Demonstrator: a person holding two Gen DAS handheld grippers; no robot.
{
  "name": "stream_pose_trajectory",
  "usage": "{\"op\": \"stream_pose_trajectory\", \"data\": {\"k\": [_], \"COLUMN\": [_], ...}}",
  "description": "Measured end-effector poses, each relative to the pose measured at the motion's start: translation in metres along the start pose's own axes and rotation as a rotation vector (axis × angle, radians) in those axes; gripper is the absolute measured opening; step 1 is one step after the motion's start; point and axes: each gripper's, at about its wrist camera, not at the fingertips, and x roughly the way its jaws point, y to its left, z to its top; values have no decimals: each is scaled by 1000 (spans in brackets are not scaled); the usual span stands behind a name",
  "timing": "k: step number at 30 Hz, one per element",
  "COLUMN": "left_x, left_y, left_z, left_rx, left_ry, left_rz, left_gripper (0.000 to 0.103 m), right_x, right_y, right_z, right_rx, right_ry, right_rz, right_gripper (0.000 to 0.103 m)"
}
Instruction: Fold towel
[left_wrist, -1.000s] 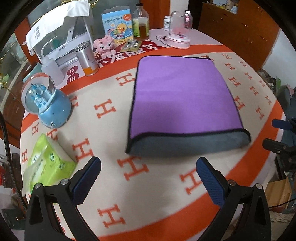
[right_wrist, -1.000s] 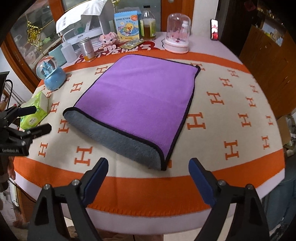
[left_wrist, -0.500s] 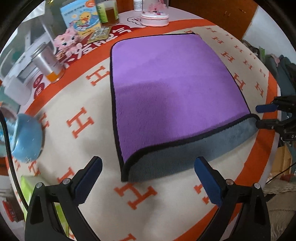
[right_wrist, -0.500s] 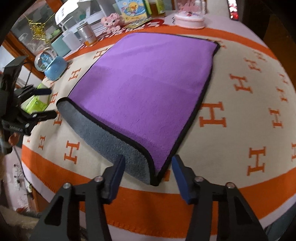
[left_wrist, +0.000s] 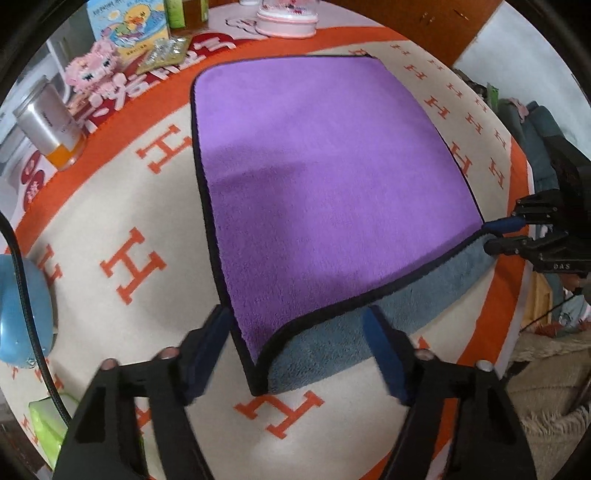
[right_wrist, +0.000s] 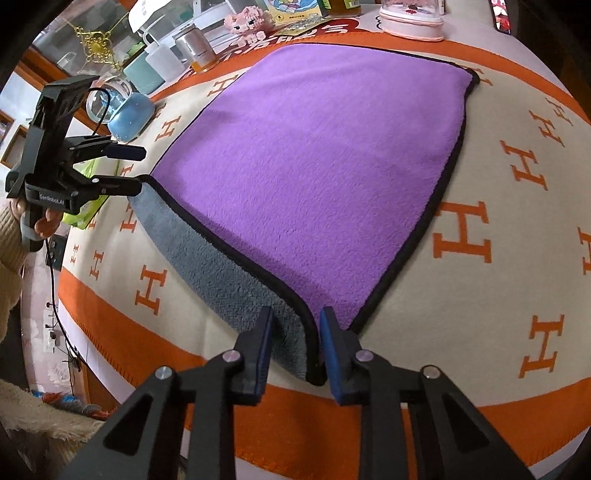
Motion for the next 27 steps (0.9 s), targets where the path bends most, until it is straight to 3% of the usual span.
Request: {"op": "stream_pose_trajectory", "data": {"k": [2, 8, 15, 20, 27], "left_x": [5, 16, 15, 16, 11], "left_y": [1, 7, 9, 3, -13], "left_z": [0, -3, -4, -5, -7], "left_rx": [8, 13, 15, 45, 65], "left_ry": [30, 97, 119, 138, 117], "left_rz": [-11, -45, -68, -62, -5], "left_gripper": [58, 53, 34, 11, 5], "right_x": [0, -1, -2, -2, -5], "right_y": [-1, 1, 1, 2, 8], "right_z": [-1, 0, 0, 0, 0], "right_rx": [-3, -13, -24, -25, -40], "right_ry": [3, -3, 9, 7, -11], "right_rz": [4, 12, 10, 10, -18], "right_gripper": [19, 15, 13, 8, 5]}}
